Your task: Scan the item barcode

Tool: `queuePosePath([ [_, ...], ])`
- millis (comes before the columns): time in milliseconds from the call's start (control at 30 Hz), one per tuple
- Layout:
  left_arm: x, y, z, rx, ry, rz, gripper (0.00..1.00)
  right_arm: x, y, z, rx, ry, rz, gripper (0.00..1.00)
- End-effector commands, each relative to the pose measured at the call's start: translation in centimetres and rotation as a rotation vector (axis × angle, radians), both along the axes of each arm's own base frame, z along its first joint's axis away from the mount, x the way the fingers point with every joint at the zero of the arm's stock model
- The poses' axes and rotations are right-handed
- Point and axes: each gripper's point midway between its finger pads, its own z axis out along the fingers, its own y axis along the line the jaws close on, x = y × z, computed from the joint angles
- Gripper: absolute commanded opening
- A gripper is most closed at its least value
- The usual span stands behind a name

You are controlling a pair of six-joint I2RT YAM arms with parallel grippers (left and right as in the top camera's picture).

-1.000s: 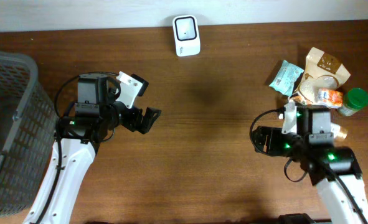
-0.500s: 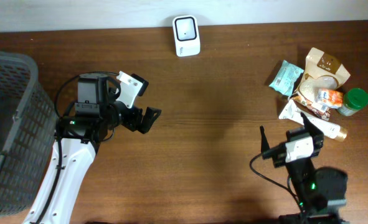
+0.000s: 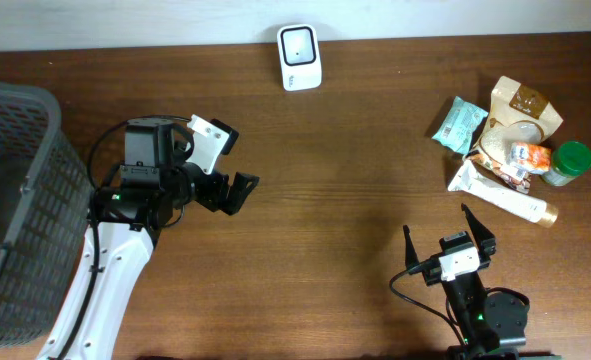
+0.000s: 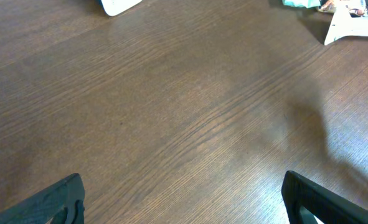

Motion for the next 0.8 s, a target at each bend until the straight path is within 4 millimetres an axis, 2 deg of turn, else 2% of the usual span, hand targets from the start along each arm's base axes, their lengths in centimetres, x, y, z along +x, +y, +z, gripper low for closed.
queuePosePath([
  [0,0.0,-0.2,0.2,-0.006,-0.002,-0.002,0.99,0.0,0.3,-0.4,0.004,0.007,0.013,0.98],
  [100,0.0,-0.2,0.2,-0.006,-0.001,-0.002,0.99,0.0,0.3,-0.4,0.004,0.007,0.013,0.98],
  [200,-0.5,-0.1,1.5,-0.01,-0.034,-0.002,0.99,0.0,0.3,-0.4,0.004,0.007,0.013,0.98],
  [233,-1.4,1.0,1.7,0.041,-0.029,0.043,0.99,0.0,0.3,-0.4,0.004,0.007,0.013,0.98],
  [300,-3.8,3.1,4.5,0.1,-0.154,0.121,0.99,0.0,0.3,-0.4,0.004,0.007,0.013,0.98],
  [333,-6.3,4.0,6.5,0.106,-0.262,0.155,0.99,0.0,0.3,-0.4,0.004,0.007,0.013,0.99],
  [367,-8.7,4.5,7.4,0.095,-0.348,0.17,0.99,0.0,0.3,-0.4,0.004,0.007,0.013,0.98],
  [400,-9.6,5.0,7.5,0.098,-0.392,0.197,0.99,0.0,0.3,-0.4,0.004,0.007,0.013,0.98],
  [467,-11.3,7.6,7.0,0.039,-0.46,0.395,0.99,0.0,0.3,-0.4,0.004,0.007,0.013,0.99],
  [533,-12.6,8.9,4.9,-0.018,-0.513,0.485,0.99,0.0,0.3,-0.4,0.004,0.007,0.013,0.98],
  [600,-12.5,9.5,2.4,-0.026,-0.539,0.51,0.99,0.0,0.3,-0.4,0.004,0.007,0.013,0.98],
  [700,-11.1,10.2,-1.3,-0.073,-0.593,0.529,0.99,0.0,0.3,-0.4,0.004,0.007,0.013,0.98],
  [767,-11.0,10.4,-2.4,-0.096,-0.622,0.547,0.99,0.0,0.3,-0.4,0.004,0.007,0.013,0.98],
])
